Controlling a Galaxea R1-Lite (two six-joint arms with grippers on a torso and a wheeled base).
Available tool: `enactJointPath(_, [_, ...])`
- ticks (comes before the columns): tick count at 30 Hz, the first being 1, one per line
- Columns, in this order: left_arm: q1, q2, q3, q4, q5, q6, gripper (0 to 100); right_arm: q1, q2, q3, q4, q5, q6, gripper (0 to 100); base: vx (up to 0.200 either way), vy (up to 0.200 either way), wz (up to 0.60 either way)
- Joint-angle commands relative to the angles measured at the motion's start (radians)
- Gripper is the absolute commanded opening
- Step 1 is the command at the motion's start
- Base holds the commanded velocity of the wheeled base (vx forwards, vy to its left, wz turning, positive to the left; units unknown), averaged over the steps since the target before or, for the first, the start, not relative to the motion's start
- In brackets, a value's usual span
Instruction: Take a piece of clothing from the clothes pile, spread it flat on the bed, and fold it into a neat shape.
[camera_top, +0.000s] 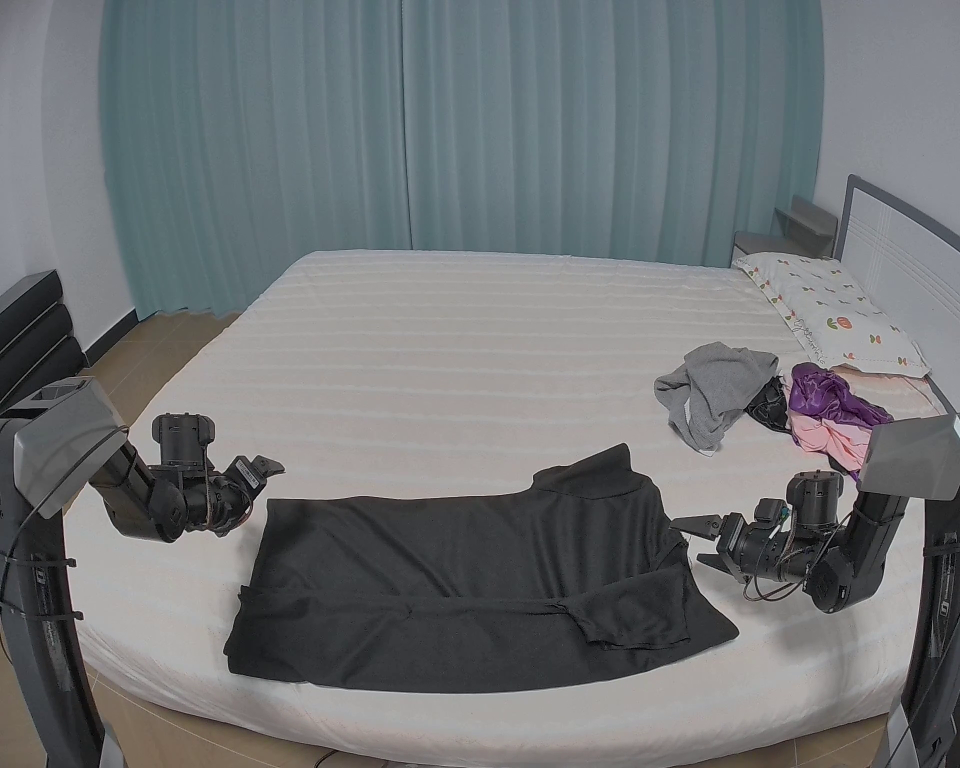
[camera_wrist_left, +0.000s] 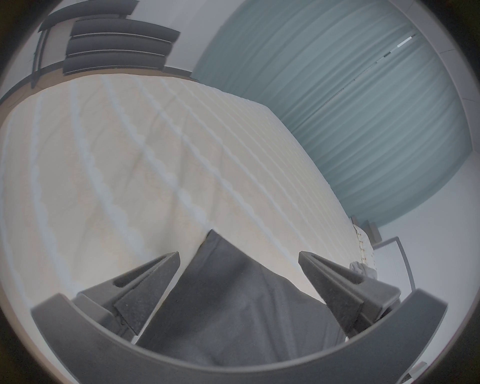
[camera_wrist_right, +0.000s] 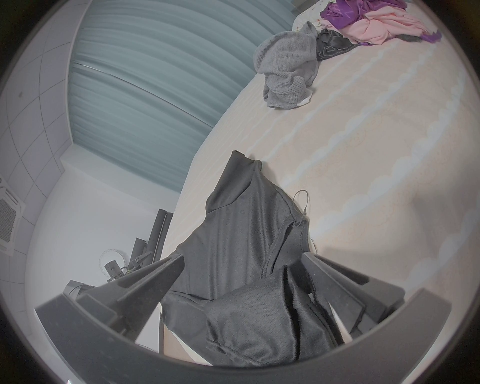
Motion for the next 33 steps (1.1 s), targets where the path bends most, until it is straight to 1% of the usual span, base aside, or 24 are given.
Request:
enactJointPath(1, [0.003, 0.121, -0.149, 0.051, -0.072, 0.041, 100, 0.004, 0.008, -0.004, 0.000, 0.001, 0.011, 100, 0.000, 0.000, 0.00])
enactJointPath(5, [-0.007, 0.152, -0.191, 0.056, -0.098, 0.060, 100, 0.004, 0.009, -0.004, 0.000, 0.000, 0.011, 100, 0.000, 0.000, 0.00])
enactJointPath(10, [-0.013, 0.196, -0.203, 0.044, -0.079, 0.146, 100, 0.004, 0.009, -0.004, 0.000, 0.000, 0.011, 100, 0.000, 0.000, 0.00])
enactJointPath(24, [-0.004, 0.215, -0.229, -0.008, -0.068, 0.140, 100, 0.009, 0.009, -0.004, 0.001, 0.000, 0.011, 100, 0.000, 0.000, 0.00])
enactJointPath(30, [-0.006, 0.244, -0.249, -0.016, -0.033, 0.143, 100, 0.010, 0.009, -0.004, 0.000, 0.000, 0.011, 100, 0.000, 0.000, 0.00])
enactJointPath(33, [-0.006, 0.244, -0.257, -0.013, -0.031, 0.143, 100, 0.010, 0.009, -0.005, 0.000, 0.000, 0.011, 100, 0.000, 0.000, 0.00])
